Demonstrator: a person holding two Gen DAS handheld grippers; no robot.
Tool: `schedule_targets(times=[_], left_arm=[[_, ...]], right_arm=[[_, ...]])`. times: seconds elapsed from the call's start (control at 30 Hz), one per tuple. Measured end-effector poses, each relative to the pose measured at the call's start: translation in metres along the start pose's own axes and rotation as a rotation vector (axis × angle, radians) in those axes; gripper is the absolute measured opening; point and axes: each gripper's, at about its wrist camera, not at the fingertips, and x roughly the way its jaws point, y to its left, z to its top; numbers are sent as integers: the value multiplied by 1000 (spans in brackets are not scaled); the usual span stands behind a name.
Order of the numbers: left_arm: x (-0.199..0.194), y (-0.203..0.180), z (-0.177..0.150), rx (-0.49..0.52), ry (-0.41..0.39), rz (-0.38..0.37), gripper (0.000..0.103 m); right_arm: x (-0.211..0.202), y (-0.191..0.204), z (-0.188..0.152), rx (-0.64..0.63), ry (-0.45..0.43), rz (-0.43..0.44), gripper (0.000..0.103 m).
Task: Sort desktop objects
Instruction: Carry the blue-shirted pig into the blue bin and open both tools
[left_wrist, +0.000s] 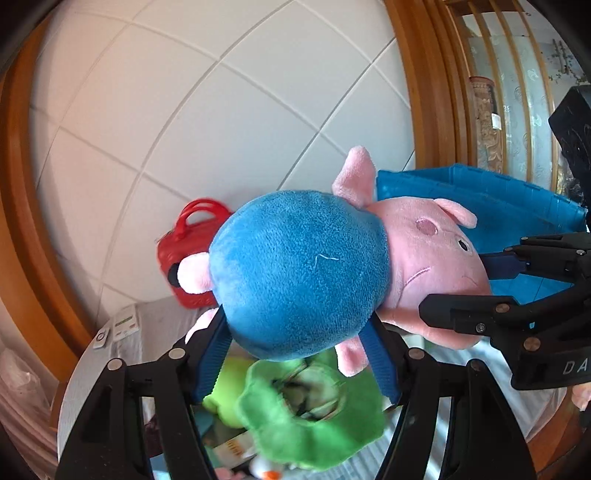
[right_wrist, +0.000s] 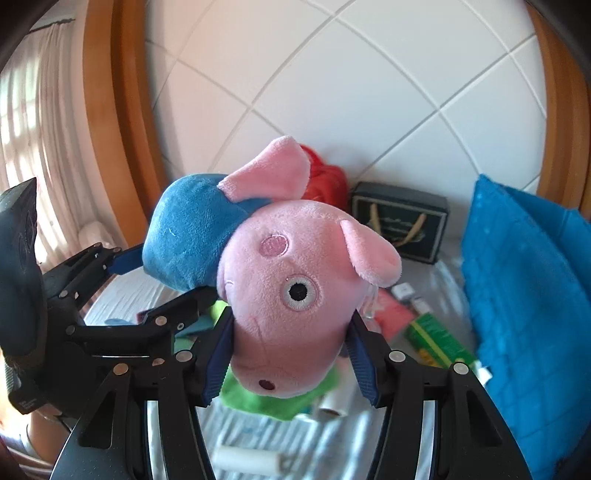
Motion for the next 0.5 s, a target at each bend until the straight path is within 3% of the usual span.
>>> schedule_targets(times=[0.27,0.5], left_arm=[[23,-122,65,18,-58,-43,67],[56,-246,124,69,-52,-144,67]], right_arm=[[-68,-124,1,25,-78,-77,57],[-123,-240,-7,119,-115,-169,57]])
